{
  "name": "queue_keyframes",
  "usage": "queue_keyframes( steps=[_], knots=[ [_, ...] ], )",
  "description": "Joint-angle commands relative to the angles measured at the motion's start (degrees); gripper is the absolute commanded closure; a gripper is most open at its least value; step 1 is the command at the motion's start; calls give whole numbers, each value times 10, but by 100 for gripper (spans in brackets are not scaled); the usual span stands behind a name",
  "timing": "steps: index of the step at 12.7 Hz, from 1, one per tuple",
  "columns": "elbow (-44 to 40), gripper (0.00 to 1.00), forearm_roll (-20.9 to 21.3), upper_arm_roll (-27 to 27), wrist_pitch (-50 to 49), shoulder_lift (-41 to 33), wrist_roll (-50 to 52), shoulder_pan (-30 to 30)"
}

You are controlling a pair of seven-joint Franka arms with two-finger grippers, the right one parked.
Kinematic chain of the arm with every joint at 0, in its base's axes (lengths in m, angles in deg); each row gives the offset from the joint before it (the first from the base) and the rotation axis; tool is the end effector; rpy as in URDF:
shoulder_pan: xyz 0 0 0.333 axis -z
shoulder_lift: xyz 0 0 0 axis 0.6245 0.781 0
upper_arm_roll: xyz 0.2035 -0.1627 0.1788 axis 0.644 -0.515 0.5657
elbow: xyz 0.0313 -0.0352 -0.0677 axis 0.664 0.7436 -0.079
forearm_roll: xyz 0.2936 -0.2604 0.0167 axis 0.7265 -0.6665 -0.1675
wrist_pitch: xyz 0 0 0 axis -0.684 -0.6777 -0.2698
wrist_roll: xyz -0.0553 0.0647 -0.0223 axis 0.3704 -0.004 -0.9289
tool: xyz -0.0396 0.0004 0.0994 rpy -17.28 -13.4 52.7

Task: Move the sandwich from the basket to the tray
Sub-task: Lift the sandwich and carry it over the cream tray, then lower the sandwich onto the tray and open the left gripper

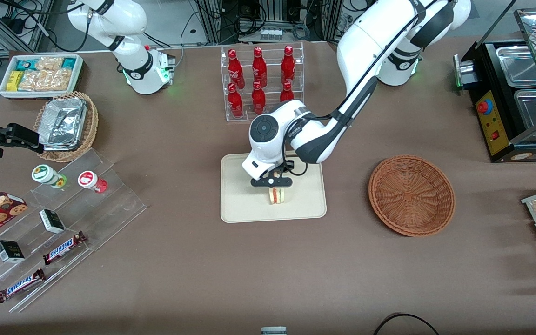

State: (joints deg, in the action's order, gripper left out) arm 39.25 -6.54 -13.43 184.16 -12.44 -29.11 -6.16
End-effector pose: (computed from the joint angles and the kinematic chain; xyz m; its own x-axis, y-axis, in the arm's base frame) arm 0.4839 -0.5210 0.2477 0.9974 -0.0277 -0.0664 -0.0310 -0.9983 -0.0499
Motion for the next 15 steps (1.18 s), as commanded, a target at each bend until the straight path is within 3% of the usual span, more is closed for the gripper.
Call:
queue_keyframes(
  steps=[1, 2, 3, 7, 15],
  knots=[
    [-19, 54, 11, 6, -2, 12, 12, 17],
    [-19, 5, 12, 6, -1, 12, 6, 16],
    [-20, 0, 12, 6, -2, 11, 6, 16],
    [-25, 0, 9, 8, -23, -32, 14, 2],
    [-23, 0, -10, 6, -178, -183, 3, -86]
  ],
)
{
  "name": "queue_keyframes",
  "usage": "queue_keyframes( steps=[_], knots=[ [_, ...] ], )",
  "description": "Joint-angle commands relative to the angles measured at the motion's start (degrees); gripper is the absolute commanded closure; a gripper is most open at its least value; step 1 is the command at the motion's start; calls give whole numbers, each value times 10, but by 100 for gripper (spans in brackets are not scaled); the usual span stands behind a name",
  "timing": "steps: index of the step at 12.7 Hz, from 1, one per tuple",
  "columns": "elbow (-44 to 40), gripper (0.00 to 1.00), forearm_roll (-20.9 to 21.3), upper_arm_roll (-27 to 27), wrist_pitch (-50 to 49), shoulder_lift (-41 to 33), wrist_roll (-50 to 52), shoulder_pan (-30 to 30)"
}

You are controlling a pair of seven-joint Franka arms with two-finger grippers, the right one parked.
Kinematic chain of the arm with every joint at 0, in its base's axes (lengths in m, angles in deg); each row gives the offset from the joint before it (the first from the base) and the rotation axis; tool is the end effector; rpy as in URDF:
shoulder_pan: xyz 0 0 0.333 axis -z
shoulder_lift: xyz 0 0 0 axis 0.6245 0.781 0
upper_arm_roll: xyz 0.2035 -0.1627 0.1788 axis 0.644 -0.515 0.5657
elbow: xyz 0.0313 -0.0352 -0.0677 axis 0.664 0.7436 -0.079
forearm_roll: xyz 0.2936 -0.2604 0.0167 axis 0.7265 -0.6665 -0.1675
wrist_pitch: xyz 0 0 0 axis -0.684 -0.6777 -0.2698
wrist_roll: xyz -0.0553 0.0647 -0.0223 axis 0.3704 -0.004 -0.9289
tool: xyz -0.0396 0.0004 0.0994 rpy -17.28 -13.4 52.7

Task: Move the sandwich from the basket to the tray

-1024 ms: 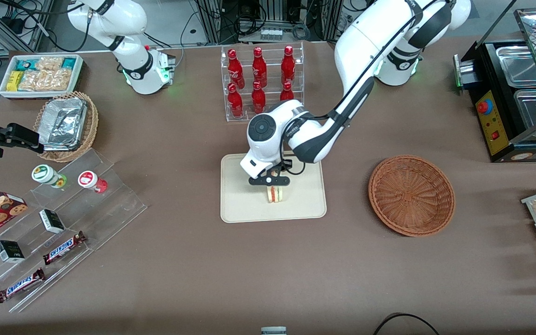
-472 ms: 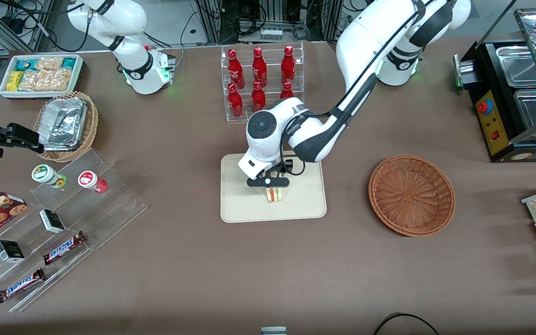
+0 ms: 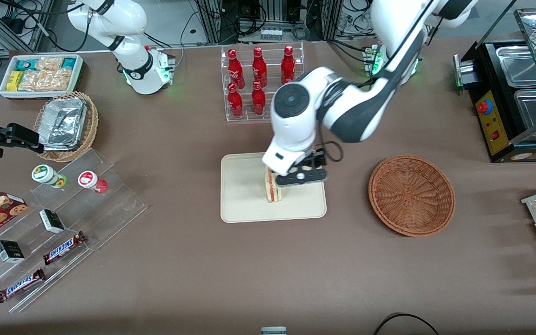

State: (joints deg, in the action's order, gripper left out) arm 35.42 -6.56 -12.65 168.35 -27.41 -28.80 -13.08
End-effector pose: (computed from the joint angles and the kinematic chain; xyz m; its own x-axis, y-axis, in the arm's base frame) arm 0.5396 -0.4335 0.4334 0.9906 0.1312 0.0388 0.1342 -0.9868 -0.0907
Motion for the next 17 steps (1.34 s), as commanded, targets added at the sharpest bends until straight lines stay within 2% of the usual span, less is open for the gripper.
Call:
queue_keyframes(
  steps=[1, 7, 10, 15, 17],
  knots=[
    [15, 0, -13, -1, -34, -49, 0, -27],
    [19, 0, -47, -1, -104, -119, -71, -117],
    [19, 0, -53, -1, -155, -154, -157, -175],
    [28, 0, -86, 0, -205, -200, -296, -255],
    [34, 0, -108, 3, -205, -214, -318, -273]
  ],
)
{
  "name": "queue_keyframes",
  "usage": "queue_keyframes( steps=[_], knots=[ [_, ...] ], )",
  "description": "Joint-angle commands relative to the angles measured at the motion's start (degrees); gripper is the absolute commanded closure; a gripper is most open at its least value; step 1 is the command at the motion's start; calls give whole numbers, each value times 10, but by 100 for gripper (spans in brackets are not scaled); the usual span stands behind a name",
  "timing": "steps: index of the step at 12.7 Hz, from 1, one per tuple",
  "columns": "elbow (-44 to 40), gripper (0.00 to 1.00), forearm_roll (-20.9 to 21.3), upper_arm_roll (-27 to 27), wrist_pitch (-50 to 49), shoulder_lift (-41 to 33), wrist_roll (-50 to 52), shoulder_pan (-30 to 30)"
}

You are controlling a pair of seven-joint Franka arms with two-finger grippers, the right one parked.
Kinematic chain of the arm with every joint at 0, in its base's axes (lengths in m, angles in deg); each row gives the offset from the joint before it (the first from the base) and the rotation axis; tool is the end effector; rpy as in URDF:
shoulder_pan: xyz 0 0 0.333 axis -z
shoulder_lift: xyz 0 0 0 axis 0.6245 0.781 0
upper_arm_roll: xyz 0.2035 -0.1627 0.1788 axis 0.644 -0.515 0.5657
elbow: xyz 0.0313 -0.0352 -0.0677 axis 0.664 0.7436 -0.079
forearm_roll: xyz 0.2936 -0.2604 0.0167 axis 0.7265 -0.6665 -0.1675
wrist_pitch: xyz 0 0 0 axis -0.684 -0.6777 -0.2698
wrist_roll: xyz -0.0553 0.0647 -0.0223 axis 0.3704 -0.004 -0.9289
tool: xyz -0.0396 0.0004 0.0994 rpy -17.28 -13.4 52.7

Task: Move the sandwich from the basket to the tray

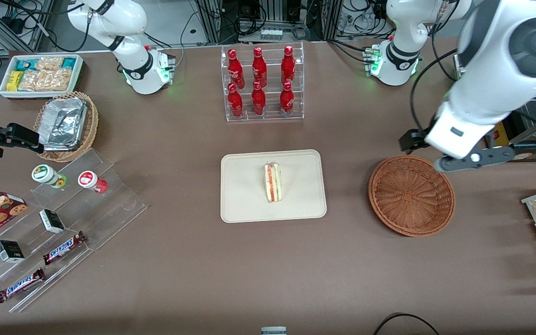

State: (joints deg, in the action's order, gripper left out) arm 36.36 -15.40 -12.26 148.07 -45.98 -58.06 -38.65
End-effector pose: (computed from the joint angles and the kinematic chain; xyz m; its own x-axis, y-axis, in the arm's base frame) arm 0.5705 -0.1551 0.5997 0.9894 0.1167 -0.0859 0.1099 -0.9908 -0.0795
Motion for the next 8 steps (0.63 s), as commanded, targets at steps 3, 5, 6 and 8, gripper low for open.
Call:
queue_keyframes(
  steps=[3, 5, 6, 8],
  knots=[
    [26, 0, -20, 29, -4, -38, -75, -19],
    [26, 0, -21, 47, -8, -44, -97, -18],
    [27, 0, -21, 58, -10, -46, -111, -18],
    [31, 0, -21, 82, -10, -53, -129, -9]
  ],
)
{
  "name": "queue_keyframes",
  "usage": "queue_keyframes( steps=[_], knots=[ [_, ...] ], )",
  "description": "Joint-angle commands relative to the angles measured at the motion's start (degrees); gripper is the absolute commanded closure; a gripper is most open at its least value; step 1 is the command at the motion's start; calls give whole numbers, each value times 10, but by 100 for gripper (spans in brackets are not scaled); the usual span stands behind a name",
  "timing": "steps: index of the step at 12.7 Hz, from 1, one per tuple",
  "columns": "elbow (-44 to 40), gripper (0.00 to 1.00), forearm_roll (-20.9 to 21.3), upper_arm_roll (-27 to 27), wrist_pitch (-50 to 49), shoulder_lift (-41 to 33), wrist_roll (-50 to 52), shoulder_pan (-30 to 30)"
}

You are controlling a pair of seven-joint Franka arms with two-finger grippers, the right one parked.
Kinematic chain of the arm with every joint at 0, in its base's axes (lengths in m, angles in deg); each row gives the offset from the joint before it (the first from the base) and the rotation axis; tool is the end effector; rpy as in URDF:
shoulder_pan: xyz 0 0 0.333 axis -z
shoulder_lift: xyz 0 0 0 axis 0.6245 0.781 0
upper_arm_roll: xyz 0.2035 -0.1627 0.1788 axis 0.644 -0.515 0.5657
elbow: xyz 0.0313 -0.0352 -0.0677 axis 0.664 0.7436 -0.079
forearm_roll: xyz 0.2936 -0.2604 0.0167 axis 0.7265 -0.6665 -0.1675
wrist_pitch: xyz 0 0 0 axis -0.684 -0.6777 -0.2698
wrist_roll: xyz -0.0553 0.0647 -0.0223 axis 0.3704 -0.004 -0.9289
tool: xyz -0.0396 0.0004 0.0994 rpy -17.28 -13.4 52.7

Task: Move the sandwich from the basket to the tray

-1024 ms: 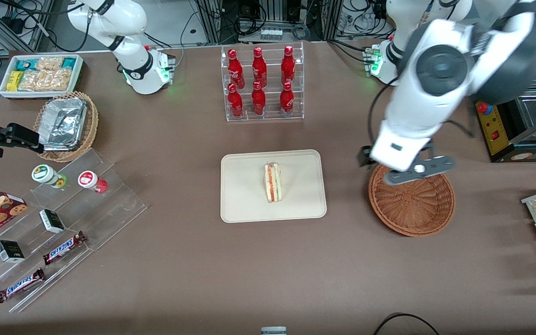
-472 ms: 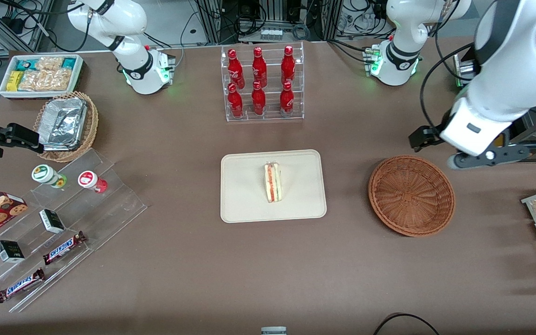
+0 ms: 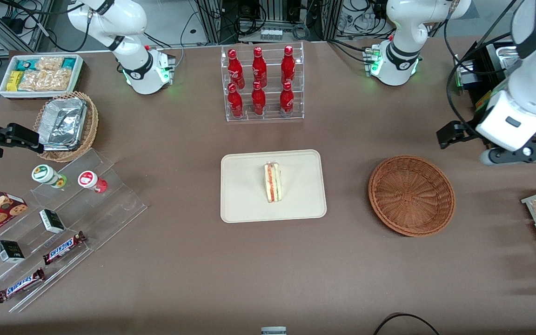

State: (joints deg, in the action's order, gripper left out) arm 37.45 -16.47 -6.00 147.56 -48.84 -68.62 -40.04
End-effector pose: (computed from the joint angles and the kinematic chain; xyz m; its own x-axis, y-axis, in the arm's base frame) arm 0.5707 -0.0859 0.6166 0.9946 0.0647 -0.0810 0.0593 -0.9960 -0.0671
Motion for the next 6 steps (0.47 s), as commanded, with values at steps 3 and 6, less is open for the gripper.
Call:
queue_keyframes(
  steps=[3, 6],
  knots=[
    [45, 0, -23, 88, -3, -49, -79, 39],
    [94, 0, -26, 108, 19, -92, -95, 43]
  ],
)
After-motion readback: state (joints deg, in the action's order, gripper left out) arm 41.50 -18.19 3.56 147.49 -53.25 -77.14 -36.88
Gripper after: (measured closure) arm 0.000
